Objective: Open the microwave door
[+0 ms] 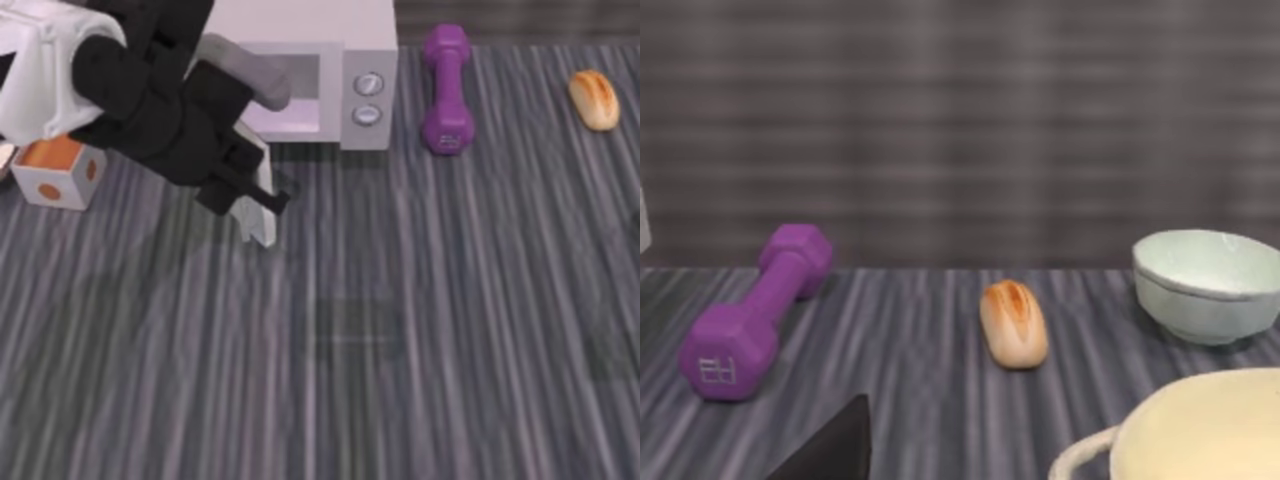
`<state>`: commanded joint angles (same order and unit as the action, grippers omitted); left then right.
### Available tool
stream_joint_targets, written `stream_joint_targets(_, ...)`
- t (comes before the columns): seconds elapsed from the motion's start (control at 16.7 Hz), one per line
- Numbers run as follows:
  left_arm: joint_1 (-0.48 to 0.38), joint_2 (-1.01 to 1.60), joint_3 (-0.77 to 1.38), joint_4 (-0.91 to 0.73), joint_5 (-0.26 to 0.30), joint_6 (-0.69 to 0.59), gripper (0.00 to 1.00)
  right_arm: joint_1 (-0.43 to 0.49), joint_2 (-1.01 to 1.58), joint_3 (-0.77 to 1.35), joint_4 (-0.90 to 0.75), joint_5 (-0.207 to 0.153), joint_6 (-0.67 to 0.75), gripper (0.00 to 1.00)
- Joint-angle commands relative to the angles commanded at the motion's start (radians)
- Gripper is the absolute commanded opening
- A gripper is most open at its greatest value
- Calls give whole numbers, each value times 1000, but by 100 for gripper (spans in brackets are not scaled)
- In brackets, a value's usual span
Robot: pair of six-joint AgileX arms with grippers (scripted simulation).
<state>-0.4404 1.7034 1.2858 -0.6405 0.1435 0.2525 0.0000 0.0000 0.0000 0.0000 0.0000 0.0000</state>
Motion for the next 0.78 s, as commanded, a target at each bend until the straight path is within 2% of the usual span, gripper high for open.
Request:
stream_joint_targets(0.48, 2, -1, -5, -2, 11, 12, 0, 0, 0, 0, 0, 0, 0, 100)
stream_joint_targets(0.78, 51, -28, -31, -25, 66, 126, 0, 0, 0, 0, 0, 0, 0, 100)
